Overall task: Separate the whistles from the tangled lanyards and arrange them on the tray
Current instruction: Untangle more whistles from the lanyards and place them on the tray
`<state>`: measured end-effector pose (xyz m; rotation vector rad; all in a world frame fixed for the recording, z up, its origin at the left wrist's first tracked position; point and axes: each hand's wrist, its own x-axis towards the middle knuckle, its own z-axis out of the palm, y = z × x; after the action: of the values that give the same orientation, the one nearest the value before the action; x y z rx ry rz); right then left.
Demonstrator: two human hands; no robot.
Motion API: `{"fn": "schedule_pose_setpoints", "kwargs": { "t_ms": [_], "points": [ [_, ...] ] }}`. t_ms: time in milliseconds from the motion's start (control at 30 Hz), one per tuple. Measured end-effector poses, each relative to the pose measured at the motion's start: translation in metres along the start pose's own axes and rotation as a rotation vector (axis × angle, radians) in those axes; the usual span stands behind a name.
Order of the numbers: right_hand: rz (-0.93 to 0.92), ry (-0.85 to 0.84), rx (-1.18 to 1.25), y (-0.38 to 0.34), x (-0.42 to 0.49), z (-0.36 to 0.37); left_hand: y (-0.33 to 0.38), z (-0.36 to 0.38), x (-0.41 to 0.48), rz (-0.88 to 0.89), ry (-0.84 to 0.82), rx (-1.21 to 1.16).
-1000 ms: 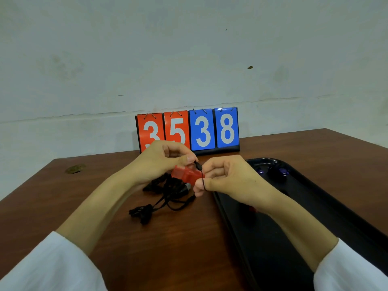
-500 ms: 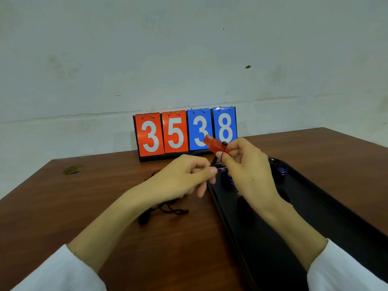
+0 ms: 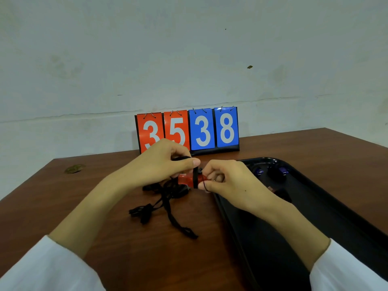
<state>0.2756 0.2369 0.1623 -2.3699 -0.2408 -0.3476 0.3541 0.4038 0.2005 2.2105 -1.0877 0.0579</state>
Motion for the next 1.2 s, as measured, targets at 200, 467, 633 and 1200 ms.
{"fn": "schedule_pose_setpoints", "kwargs": {
  "t_ms": [200, 467, 633, 1200],
  "points": [
    [-0.088, -0.080, 0.241, -0.006, -0.002, -0.002, -0.003, -0.002, 0.000, -0.066, -0.049, -0.109],
    [-0.069, 0.027, 0.508, -0.014, -0.005, -0.011, -0.002, 0.008, -0.006, -0.153, -0.290, -0.716],
    [0.012, 0.274, 0.579, -0.008, -0.001, -0.014, -0.001, 0.024, -0.003, -0.241, -0.336, -0.765],
    [0.170, 0.356, -0.169, 0.009, 0.000, 0.000, 0.009, 0.010, -0.002, -0.131, -0.195, -0.311]
  ]
}}
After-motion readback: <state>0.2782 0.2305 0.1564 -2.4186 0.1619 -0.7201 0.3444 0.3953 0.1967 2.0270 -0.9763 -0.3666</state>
